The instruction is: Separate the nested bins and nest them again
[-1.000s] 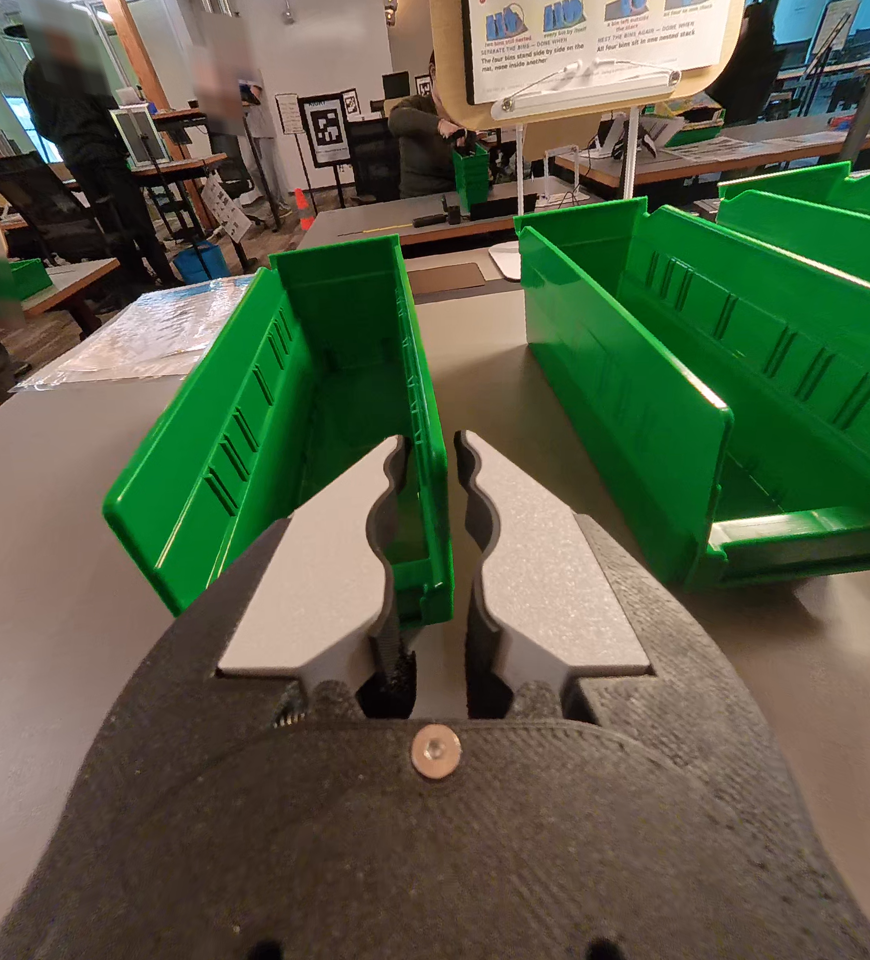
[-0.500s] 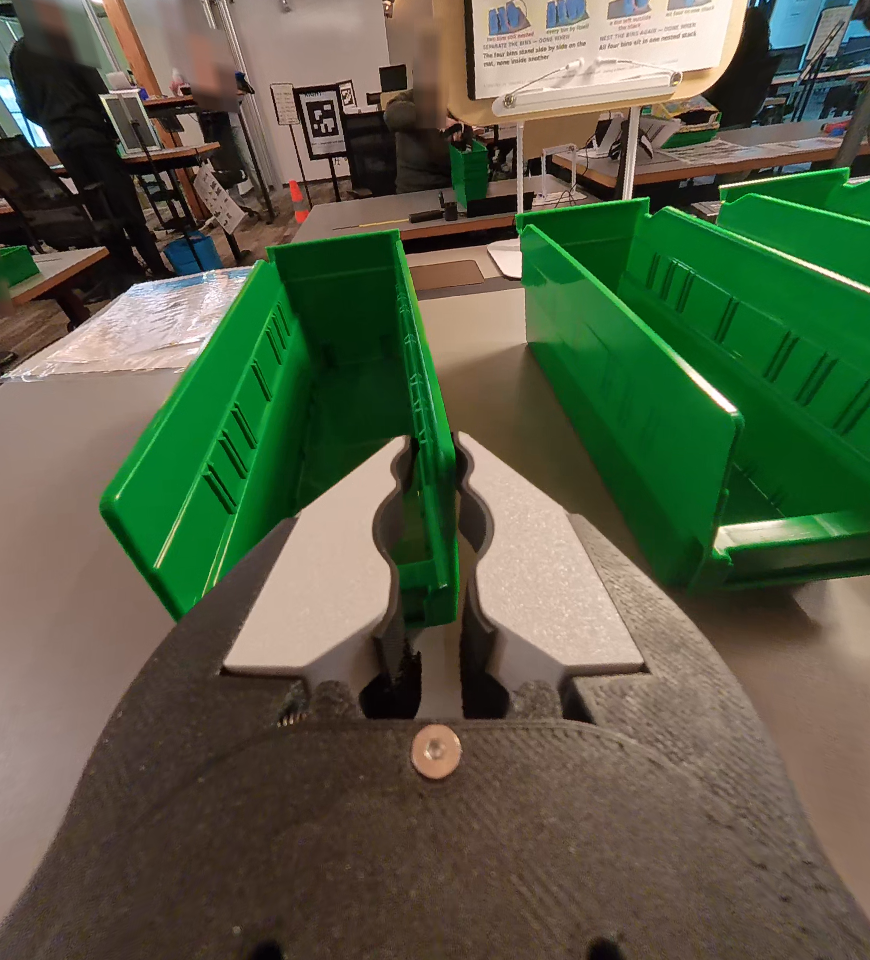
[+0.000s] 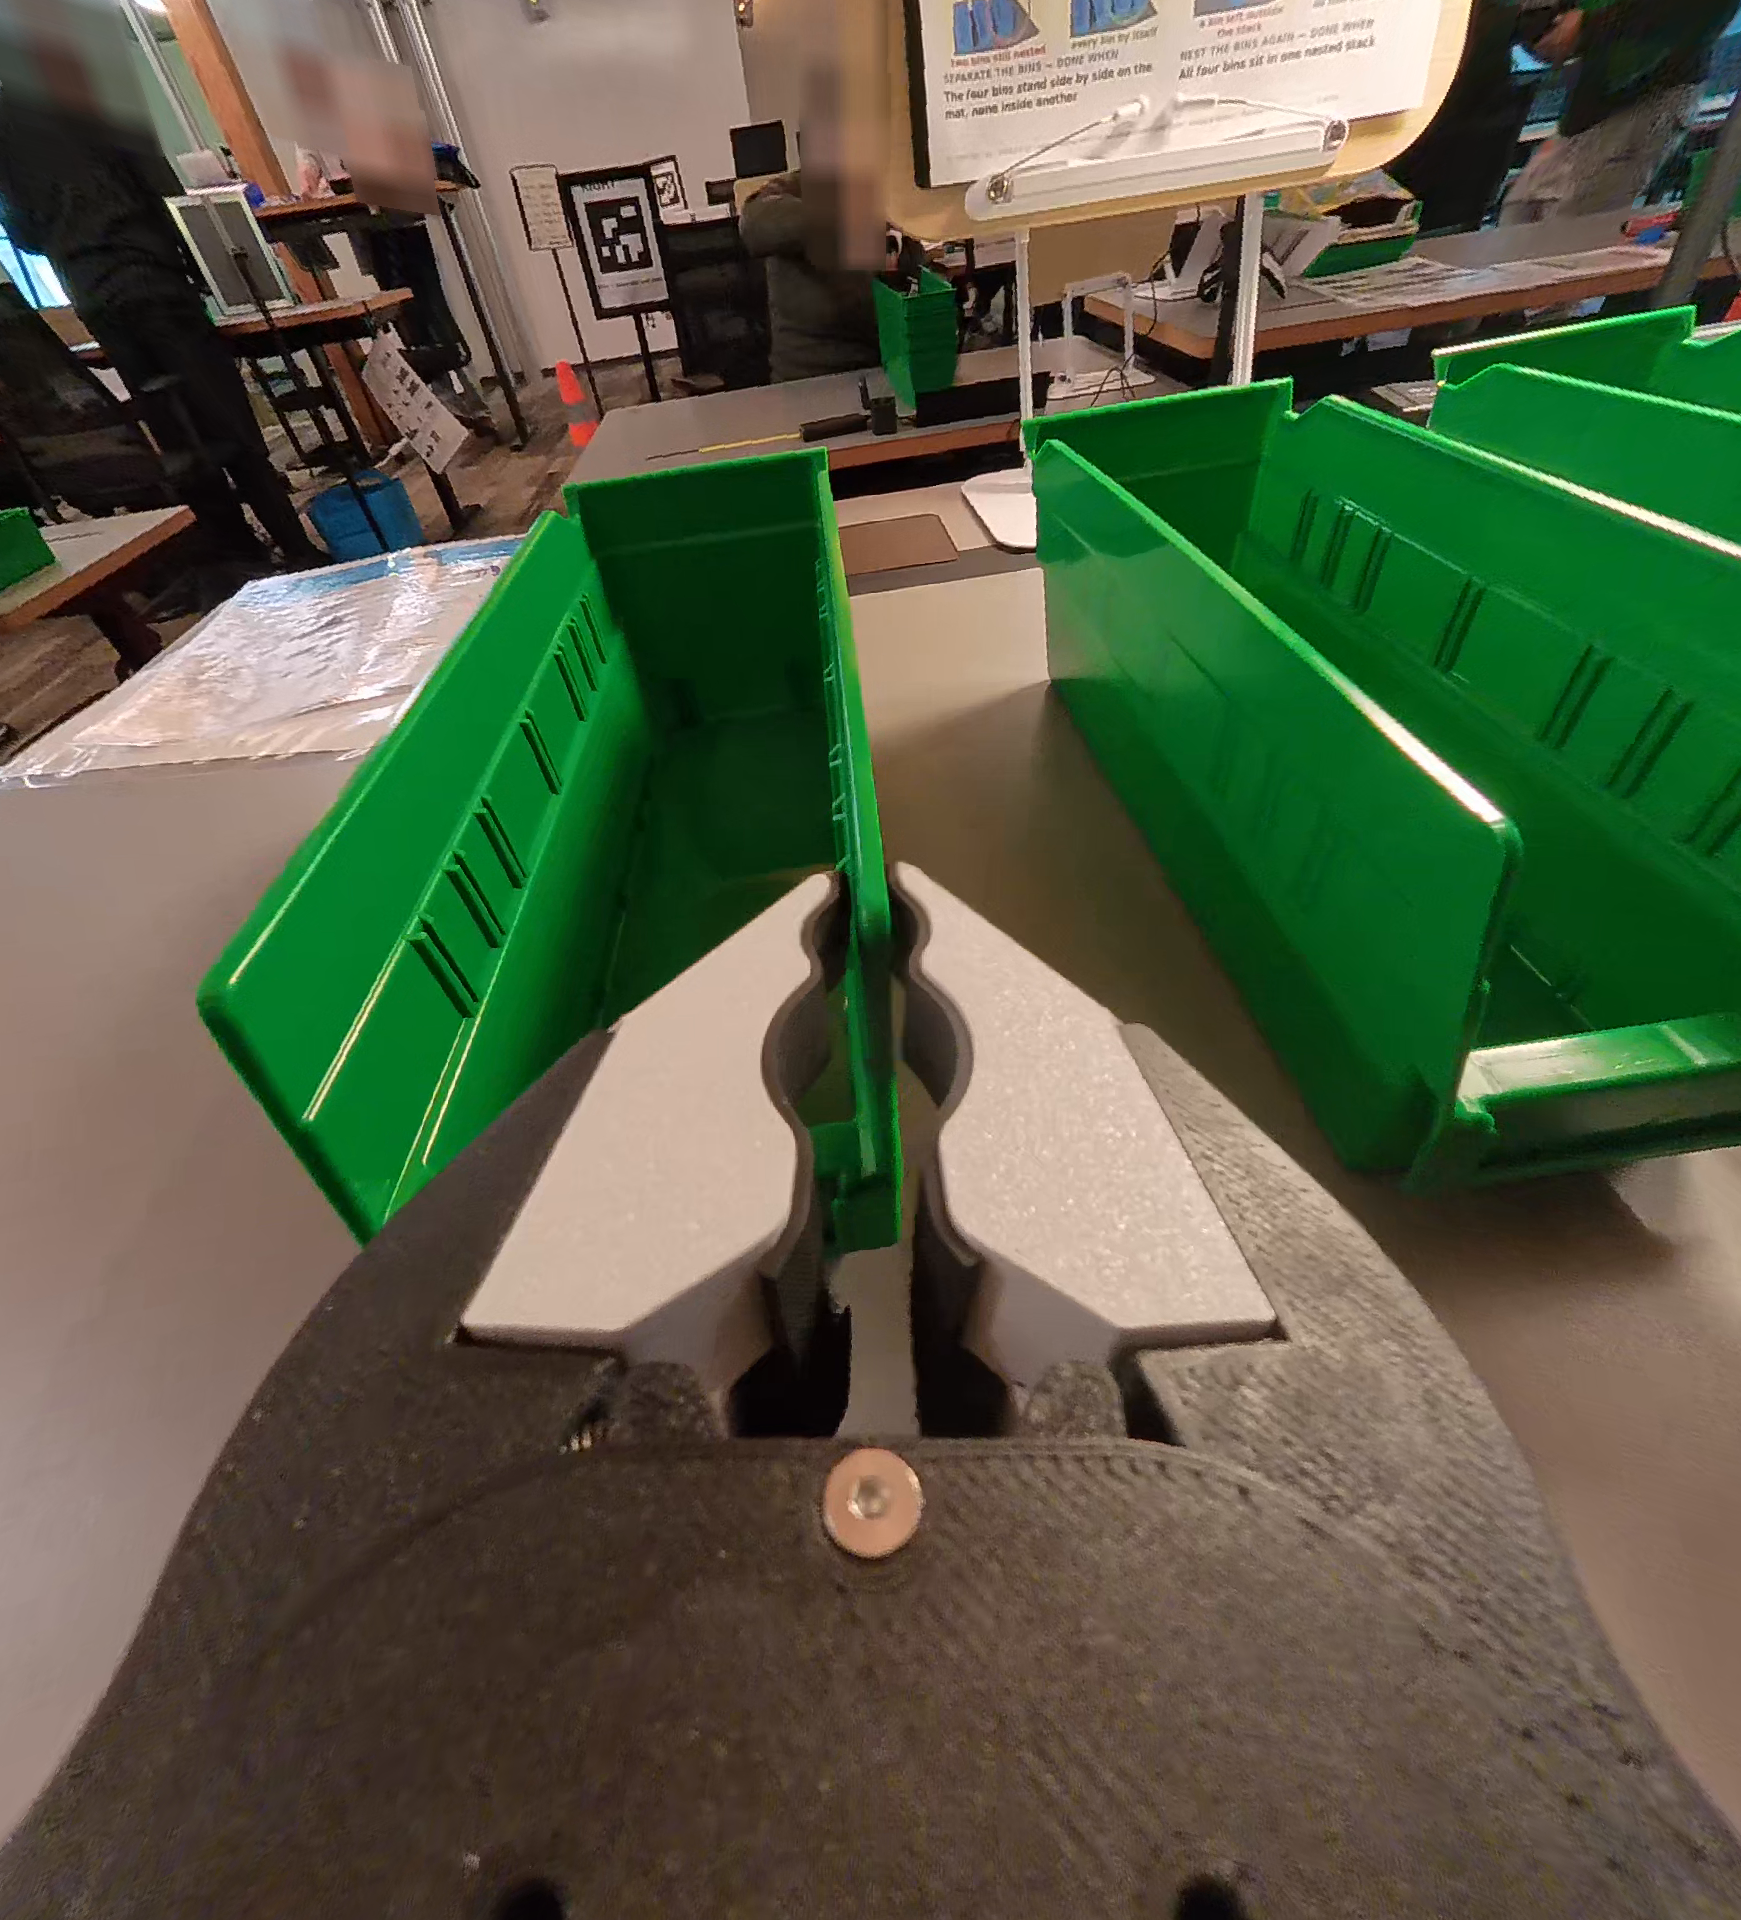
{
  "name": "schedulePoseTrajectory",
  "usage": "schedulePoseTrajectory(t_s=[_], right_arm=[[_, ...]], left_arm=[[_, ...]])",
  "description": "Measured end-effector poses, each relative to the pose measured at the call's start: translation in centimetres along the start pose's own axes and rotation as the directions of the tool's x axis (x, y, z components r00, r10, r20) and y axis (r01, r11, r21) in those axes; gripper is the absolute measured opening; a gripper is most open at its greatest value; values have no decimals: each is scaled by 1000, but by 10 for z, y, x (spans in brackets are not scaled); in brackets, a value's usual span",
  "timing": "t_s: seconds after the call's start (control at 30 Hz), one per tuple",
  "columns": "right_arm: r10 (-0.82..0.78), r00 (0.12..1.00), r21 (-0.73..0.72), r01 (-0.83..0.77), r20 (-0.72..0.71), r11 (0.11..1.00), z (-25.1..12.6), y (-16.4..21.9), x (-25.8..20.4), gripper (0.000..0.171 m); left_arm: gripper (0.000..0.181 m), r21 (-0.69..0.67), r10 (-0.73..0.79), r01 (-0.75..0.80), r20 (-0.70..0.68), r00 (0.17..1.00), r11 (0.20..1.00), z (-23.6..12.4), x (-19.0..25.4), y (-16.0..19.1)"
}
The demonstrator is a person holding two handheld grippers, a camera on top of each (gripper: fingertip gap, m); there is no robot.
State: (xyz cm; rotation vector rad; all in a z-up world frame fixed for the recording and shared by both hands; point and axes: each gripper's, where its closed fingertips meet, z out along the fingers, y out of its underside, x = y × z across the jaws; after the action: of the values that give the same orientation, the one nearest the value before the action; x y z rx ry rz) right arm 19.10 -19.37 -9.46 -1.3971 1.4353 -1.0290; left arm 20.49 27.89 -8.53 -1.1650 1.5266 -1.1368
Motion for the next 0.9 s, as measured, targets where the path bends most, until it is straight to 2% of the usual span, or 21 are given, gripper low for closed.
schedulePoseTrajectory(t_s=[0.13, 0.3, 0.47, 0.53, 0.8, 0.9], right_arm=[[-13, 1000, 15, 13, 4, 1000, -8, -3, 0, 31], [-107, 994, 19, 107, -24, 994, -39, -6, 6, 55], [-76, 996, -65, 79, 43, 995, -54, -10, 16, 79], [-80, 996, -81, 84, 46, 993, -53, -17, 21, 85], [-95, 988, -197, 118, 122, 973, -21, -39, 32, 128], [-116, 982, -245, 150, 149, 958, -8, -44, 29, 137]], left_arm=[[26, 46, -15, 17, -42, 999, 999, -11, 6, -5], [33, 162, -19, 34, -95, 995, 986, -40, 4, -15], [51, 161, -21, 49, -168, 985, 986, -53, 11, -13], [54, 141, -25, 48, -162, 987, 989, -53, 11, -10], [61, 59, -69, 76, -114, 991, 995, -45, 4, 1], [60, 38, -54, 59, -105, 993, 998, -42, 5, 4]])
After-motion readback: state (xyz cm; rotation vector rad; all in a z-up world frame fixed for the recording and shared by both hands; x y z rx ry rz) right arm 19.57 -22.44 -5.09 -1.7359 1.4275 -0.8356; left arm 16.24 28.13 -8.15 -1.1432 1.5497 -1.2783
